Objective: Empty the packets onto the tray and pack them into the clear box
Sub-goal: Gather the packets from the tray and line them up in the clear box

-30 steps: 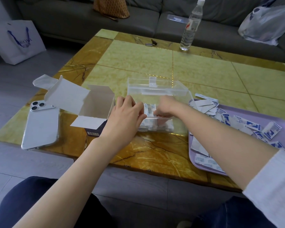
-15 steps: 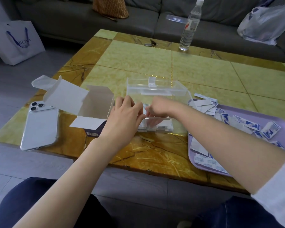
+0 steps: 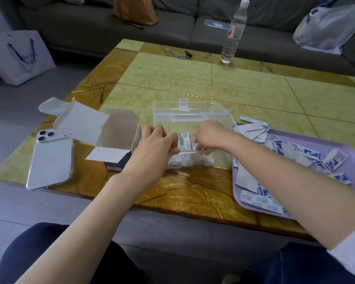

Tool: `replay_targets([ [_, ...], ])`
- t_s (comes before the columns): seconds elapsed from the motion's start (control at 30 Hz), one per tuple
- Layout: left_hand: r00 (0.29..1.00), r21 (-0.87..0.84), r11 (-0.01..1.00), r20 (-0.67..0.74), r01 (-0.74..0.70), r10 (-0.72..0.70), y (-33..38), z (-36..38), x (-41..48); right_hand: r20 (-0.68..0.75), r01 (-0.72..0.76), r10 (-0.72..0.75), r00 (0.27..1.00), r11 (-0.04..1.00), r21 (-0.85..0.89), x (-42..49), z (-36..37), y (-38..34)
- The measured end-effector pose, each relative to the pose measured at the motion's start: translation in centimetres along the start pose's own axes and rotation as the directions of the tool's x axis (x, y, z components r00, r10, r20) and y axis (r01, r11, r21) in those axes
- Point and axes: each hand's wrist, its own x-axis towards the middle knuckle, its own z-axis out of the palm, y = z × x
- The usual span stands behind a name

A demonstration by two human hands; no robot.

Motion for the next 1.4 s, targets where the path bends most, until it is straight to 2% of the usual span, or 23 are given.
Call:
replay_targets([
  [0.1, 0.999, -0.003, 1.0, 0.038, -0.01, 0.01, -0.1, -0.4, -0.2, -0.146, -0.023, -0.002, 0.989, 0.985, -0.169, 0.1, 0.1, 0.9],
  [0.3, 0.993, 0.029, 0.999, 0.113, -0.016, 0.012, 0.4, -1.2, -0.4, -0.005, 0.025, -0.028, 1.0, 0.965, -0.262, -0.7, 0.6, 0.7],
  [0.37, 0.992, 0.02, 1.0, 0.128, -0.006, 0.003, 0.5, -1.3, -0.5, 0.032, 0.025, -0.018, 0.999, 0.973, -0.23, -0.8, 0.7, 0.5],
  [0.47, 0.991, 0.004, 1.0, 0.135, 0.009, -0.01, 0.7, -1.5, -0.6, 0.0, 0.003, -0.003, 1.0, 0.99, -0.139, -0.6, 0.8, 0.5],
  [0.6, 0.99, 0.003, 1.0, 0.138, 0.026, -0.026, 0.8, -1.6, -0.6, -0.064, 0.048, -0.041, 0.997, 0.993, 0.11, 0.2, 0.9, 0.6],
  [0.7, 0.991, -0.002, 1.0, 0.134, 0.028, -0.028, 0.7, -1.6, -0.7, -0.017, 0.061, -0.059, 0.998, 0.985, 0.162, 0.2, 1.1, 0.0],
  [0.93, 0.99, -0.013, 0.999, 0.135, 0.031, -0.029, 0.6, -1.5, -0.6, -0.017, 0.04, -0.039, 0.999, 0.998, 0.038, 0.8, 1.5, -0.6],
  [1.0, 0.992, -0.015, 1.0, 0.126, 0.024, -0.022, 0.5, -1.4, -0.6, -0.081, 0.106, -0.113, 0.99, 0.991, -0.082, 0.8, 1.3, -0.4],
  [1.07, 0.994, -0.03, 0.999, 0.109, 0.014, -0.01, 0.4, -1.3, -0.7, -0.14, 0.243, -0.266, 0.954, 0.956, -0.164, 0.3, 0.8, -0.5],
  [1.1, 0.995, -0.04, 0.999, 0.1, 0.01, -0.006, 0.3, -1.3, -0.7, -0.126, 0.327, -0.351, 0.928, 0.928, -0.177, 0.0, 0.4, -0.6],
  [1.17, 0.996, -0.055, 0.998, 0.087, 0.01, -0.005, 0.2, -1.2, -0.8, -0.003, 0.456, -0.47, 0.883, 0.858, -0.238, -0.4, -0.1, -0.5],
  [1.23, 0.997, -0.054, 0.998, 0.079, 0.01, -0.006, 0.2, -1.1, -0.9, 0.178, 0.509, -0.477, 0.861, 0.808, -0.296, -0.8, -0.2, -0.4],
  [1.3, 0.997, -0.049, 0.999, 0.077, 0.009, -0.005, 0.2, -1.1, -0.8, 0.299, 0.533, -0.451, 0.841, 0.785, -0.315, -1.1, -0.2, -0.5],
  [1.4, 0.996, -0.052, 0.999, 0.084, 0.013, -0.008, 0.3, -1.2, -0.8, 0.326, 0.531, -0.431, 0.841, 0.774, -0.346, -0.8, -0.1, -1.0],
])
